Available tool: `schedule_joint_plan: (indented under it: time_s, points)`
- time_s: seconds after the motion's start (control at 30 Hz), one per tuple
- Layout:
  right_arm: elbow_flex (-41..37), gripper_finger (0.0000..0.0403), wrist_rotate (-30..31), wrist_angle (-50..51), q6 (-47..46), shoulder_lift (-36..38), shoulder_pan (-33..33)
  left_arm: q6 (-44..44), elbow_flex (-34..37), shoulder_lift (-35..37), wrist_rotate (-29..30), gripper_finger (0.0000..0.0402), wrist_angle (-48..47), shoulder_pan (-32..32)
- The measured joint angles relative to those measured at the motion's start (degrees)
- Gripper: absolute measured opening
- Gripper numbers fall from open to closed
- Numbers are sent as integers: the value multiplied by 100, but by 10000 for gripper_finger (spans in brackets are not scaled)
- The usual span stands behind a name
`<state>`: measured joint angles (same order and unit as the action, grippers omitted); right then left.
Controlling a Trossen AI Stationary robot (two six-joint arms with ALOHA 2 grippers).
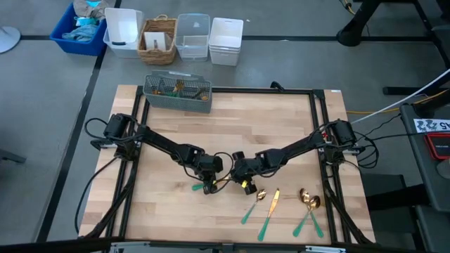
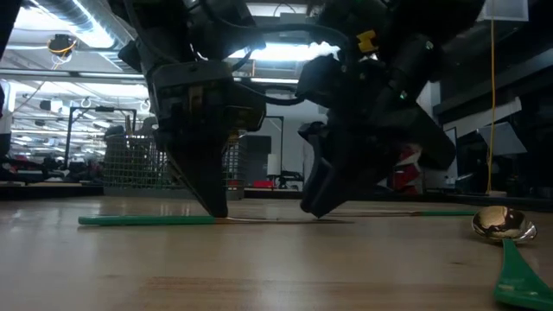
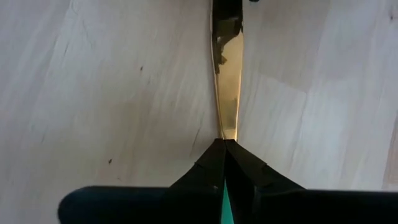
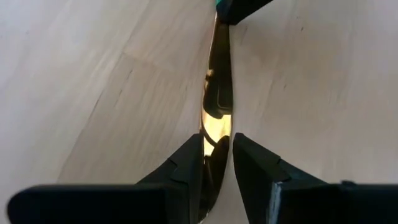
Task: Sort silverware
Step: Put the green knife into the gray silverware basket
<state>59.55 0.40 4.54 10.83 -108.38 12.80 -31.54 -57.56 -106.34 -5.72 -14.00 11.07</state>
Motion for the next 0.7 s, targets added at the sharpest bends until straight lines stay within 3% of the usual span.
schedule_joint_plan:
  time_s: [0.23, 0.5, 0.7]
  points:
    - [355, 92, 1, 335, -2, 2, -2, 323, -2, 7, 10, 6, 4, 29]
    - [470, 92, 1, 374, -13, 0, -2, 801, -119, 1, 4, 62, -246, 9]
    - [470, 92, 3, 754, -26, 33, -4, 1084, -475, -4, 223, 35, -1256, 40]
